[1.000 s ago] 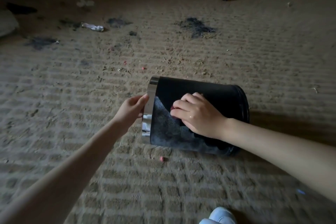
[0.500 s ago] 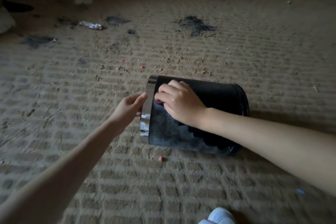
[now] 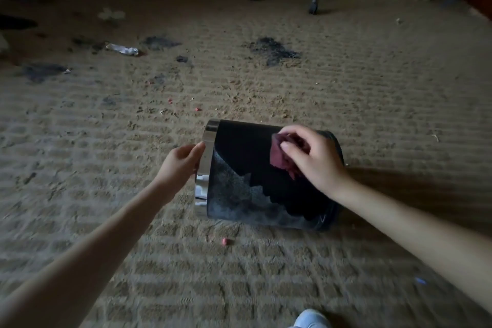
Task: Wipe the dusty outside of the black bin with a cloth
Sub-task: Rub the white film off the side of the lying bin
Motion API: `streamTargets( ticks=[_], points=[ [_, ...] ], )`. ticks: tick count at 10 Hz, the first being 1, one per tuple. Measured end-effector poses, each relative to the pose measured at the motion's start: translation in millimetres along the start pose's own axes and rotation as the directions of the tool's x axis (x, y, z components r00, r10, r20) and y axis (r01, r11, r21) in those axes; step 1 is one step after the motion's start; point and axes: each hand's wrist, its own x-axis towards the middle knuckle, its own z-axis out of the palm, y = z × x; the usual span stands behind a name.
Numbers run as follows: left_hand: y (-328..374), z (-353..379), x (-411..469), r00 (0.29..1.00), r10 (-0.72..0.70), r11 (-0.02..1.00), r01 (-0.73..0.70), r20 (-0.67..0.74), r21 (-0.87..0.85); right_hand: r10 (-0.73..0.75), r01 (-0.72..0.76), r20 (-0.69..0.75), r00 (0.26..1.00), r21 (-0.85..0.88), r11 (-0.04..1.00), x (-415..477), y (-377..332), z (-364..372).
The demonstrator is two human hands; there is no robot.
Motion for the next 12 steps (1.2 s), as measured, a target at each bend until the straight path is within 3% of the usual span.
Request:
streamTargets(
  ticks=[1, 2, 3, 4, 5, 7, 9, 10, 11, 12],
  points=[
    [-5.5, -4.1, -8.4, 0.999, 0.043, 0.996, -0.045, 0.03, 0.071, 0.286, -0.254, -0.144, 0.947, 0.208, 0.945, -5.9, 16.8, -23.6],
    [-25.7, -14.6, -32.0, 0.993, -0.086, 0.976, 0.067, 0.08, 0.208, 0.516, -0.408, -0.247, 0.82, 0.38, 0.83, -28.3, 40.2, -45.1],
    [-50.4, -15.0, -31.6, 0.986, -0.136, 0.982, 0.121, 0.098, 0.148, 0.72, -0.506, -0.221, 0.658, 0.579, 0.64, -48.4, 52.6, -47.1],
    [-47.4, -9.5, -35.4, 0.984, -0.142, 0.987, 0.132, 0.109, 0.092, 0.783, -0.508, -0.168, 0.6, 0.676, 0.534, -53.6, 57.1, -47.3],
    [-26.0, 6.3, -41.3, 0.99, -0.117, 0.993, 0.119, 0.078, -0.025, 0.801, -0.516, -0.172, 0.573, 0.683, 0.516, -50.9, 56.9, -50.6],
    [-9.0, 23.0, -38.0, 0.994, -0.11, 0.991, 0.111, 0.019, -0.074, 0.869, -0.584, -0.207, 0.45, 0.668, 0.461, -32.2, 62.0, -70.7],
    [-5.1, 20.3, -28.5, 0.988, -0.157, 0.987, 0.157, 0.005, -0.029, 0.739, -0.441, 0.045, 0.672, 0.826, 0.351, -12.2, 51.1, -103.2],
    [-0.7, 21.3, -26.1, 0.989, -0.146, 0.988, 0.146, 0.003, -0.048, 0.716, -0.448, -0.044, 0.697, 0.753, 0.482, 1.0, 52.2, -106.5],
    [3.1, 23.4, -26.1, 0.993, -0.119, 0.992, 0.118, -0.022, -0.041, 0.573, -0.479, -0.253, 0.78, 0.348, 0.806, 11.9, 47.2, -97.3],
    [5.2, 23.6, -27.1, 0.993, -0.113, 0.993, 0.112, -0.034, -0.043, 0.189, -0.266, -0.398, 0.898, -0.147, 0.953, 31.9, 34.5, -80.3]
  ],
)
